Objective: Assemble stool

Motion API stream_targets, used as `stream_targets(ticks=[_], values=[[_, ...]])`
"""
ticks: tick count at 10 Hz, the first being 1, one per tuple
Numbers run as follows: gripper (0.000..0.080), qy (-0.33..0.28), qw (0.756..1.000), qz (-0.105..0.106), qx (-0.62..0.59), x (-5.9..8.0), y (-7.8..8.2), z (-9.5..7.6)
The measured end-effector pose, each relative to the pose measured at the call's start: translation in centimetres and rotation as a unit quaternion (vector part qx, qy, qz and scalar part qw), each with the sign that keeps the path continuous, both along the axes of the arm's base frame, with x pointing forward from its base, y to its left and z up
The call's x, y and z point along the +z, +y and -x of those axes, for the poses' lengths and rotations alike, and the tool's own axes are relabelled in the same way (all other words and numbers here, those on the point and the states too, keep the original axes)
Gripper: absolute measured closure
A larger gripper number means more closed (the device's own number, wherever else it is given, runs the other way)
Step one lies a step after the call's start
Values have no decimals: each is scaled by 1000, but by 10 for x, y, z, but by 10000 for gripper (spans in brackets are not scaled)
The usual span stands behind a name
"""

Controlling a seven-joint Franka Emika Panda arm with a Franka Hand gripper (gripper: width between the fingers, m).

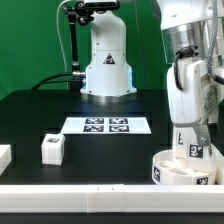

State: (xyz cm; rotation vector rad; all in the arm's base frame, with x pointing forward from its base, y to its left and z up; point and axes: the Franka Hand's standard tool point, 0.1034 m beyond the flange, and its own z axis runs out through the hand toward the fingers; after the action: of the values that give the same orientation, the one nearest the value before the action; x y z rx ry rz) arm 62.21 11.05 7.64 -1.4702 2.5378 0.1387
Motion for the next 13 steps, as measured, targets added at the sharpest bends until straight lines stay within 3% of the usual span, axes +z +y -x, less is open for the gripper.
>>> stream_targets(ticks=[1,2,4,8,9,13], values=[[272,-1,1000,0,10,2,0,0],[179,-3,1000,-2,31,10,1,-1],[156,-15,999,-6,46,29,4,-6],[150,-36,980,14,194,24,4,-4],[150,-20,965,12,262,21,9,0],[150,-42,883,39,465,30,14,-6]])
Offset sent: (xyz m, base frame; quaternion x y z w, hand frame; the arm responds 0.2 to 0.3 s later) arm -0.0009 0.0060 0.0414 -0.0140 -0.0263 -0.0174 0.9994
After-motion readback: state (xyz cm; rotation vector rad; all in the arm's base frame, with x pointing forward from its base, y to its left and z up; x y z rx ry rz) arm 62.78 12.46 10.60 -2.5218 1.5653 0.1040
